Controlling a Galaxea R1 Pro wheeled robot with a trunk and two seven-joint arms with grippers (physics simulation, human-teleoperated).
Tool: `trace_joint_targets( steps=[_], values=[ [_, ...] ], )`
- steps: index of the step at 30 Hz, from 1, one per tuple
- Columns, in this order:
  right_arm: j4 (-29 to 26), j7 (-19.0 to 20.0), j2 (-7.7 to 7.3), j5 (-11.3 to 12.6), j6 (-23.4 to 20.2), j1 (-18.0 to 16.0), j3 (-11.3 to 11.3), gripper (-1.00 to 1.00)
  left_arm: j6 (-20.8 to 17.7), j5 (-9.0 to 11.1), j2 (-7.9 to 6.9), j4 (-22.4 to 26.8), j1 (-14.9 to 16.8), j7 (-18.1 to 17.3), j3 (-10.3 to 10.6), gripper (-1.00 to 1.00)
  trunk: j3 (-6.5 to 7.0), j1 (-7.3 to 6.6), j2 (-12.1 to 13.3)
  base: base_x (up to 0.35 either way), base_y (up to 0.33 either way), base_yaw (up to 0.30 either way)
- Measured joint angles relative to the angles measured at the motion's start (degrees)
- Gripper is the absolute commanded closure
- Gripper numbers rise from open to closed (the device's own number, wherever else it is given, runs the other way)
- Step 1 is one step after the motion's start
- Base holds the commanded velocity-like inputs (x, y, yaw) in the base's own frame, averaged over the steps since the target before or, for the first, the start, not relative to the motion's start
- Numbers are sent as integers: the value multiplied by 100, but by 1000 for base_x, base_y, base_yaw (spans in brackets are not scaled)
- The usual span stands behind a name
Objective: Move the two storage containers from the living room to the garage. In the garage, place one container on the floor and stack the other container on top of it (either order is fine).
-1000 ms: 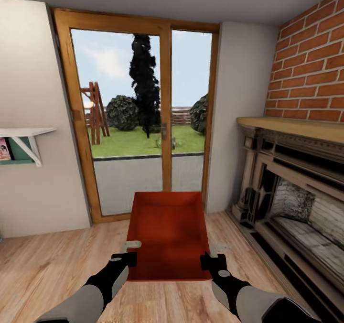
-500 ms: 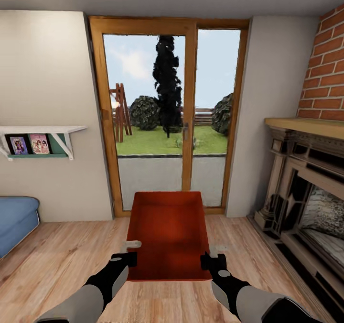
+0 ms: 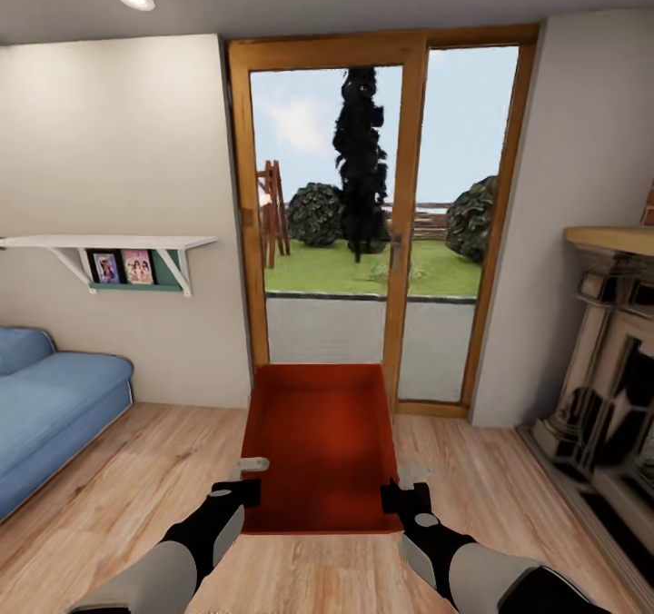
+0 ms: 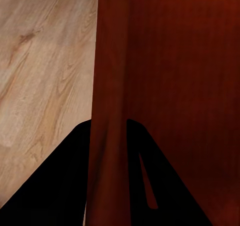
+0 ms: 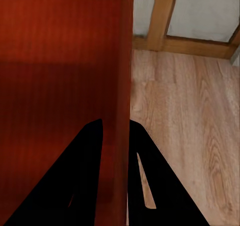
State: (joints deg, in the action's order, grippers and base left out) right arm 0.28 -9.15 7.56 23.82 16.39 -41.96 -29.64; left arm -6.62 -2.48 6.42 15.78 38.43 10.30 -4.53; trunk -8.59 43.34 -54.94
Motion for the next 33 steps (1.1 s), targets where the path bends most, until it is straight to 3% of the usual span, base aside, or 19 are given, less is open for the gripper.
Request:
trace_joint_targets(
  steps=[6, 15, 33],
  values=[
    [-1, -2, -2, -6, 0, 1, 1, 100, 3, 5, 6, -3, 0, 17, 4, 100, 0, 2, 0, -60, -35, 87],
    [-2, -10, -2, -3, -4, 0, -6, 100, 2, 16, 9, -5, 2, 35, 14, 100, 0, 3, 0, -264, -158, 10],
    [0, -11, -1, -1, 3, 0, -4, 100, -1, 5, 11, 0, 2, 35, 10, 100, 0, 3, 0, -283, -172, 270]
  ],
)
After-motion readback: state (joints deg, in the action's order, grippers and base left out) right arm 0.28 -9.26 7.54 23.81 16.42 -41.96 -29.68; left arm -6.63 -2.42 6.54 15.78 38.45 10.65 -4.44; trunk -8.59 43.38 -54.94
